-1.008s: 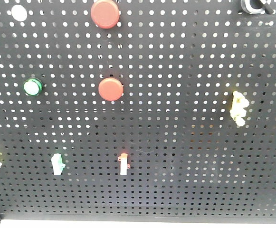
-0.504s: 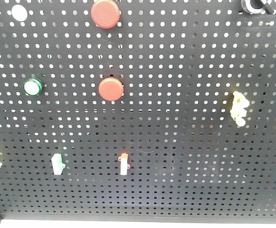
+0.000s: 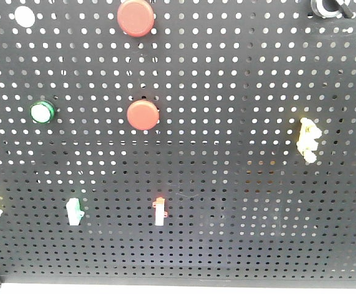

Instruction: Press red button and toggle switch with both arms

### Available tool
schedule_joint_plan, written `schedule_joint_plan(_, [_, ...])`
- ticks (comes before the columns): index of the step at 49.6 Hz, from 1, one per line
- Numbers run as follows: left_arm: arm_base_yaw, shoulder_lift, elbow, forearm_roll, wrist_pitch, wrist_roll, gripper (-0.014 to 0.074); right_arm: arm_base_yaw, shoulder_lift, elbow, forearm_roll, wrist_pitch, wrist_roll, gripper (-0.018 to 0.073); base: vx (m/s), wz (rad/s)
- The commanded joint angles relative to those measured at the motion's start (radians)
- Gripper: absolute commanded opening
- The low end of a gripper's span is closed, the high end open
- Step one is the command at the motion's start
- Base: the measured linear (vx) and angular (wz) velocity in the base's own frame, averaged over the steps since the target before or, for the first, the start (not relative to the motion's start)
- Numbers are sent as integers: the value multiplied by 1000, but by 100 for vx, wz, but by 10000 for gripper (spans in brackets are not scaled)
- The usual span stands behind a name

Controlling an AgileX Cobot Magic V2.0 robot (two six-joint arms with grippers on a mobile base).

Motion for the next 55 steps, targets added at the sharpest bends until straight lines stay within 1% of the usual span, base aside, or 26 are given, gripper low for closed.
schedule_joint_plan(1, [1, -17, 34, -1, -74, -9, 2, -8, 12, -27, 19, -53, -2, -3, 0, 0])
schedule_joint_plan(37, [1, -17, 34, -2, -74, -9, 2, -8, 12, -27, 17, -54, -5, -3, 0, 0])
schedule_joint_plan(40, [1, -17, 34, -2, -74, -9, 2, -8, 15, -26, -11, -50, 6, -3, 0, 0])
schedule_joint_plan(43, [1, -17, 34, -2, -74, -9, 2, -8, 17, -14, -87, -31, 70, -3, 0, 0])
schedule_joint_plan(45, [1, -17, 34, -2, -74, -9, 2, -10, 17, -1, -185, -20, 141, -3, 0, 0])
schedule_joint_plan(46, [1, -17, 34, -2, -74, -9, 2, -10, 17, 13, -245, -19, 215, -3, 0, 0])
schedule_joint_plan(47, [1, -17, 34, -2, -74, -9, 2, -10, 17, 21, -287, -18, 257, -3, 0, 0])
schedule_joint_plan(48, [1, -17, 34, -2, -74, -9, 2, -10, 17, 33, -354, -18, 328, -3, 0, 0])
schedule_joint_plan(49, [1, -17, 34, -2, -74, -9, 2, -10, 17, 46, -421, -19, 405, -3, 0, 0])
schedule_joint_plan(50, [1, -17, 34, -2, -74, -9, 2, -10, 17, 59, -512, -25, 486, -3, 0, 0])
schedule_joint_plan(51, [1, -17, 34, -2, -74, -9, 2, -10, 17, 73, -557, -29, 571, -3, 0, 0])
schedule_joint_plan(52, [1, -17, 34, -2, -74, -9, 2, -10, 17, 86, -624, -37, 654, -3, 0, 0])
schedule_joint_plan(53, [1, -17, 34, -2, -74, -9, 2, -10, 17, 94, -669, -43, 709, -3, 0, 0])
schedule_joint_plan(55, [1, -17, 34, -2, -74, -9, 2, -10, 17, 120, -796, -69, 861, -3, 0, 0])
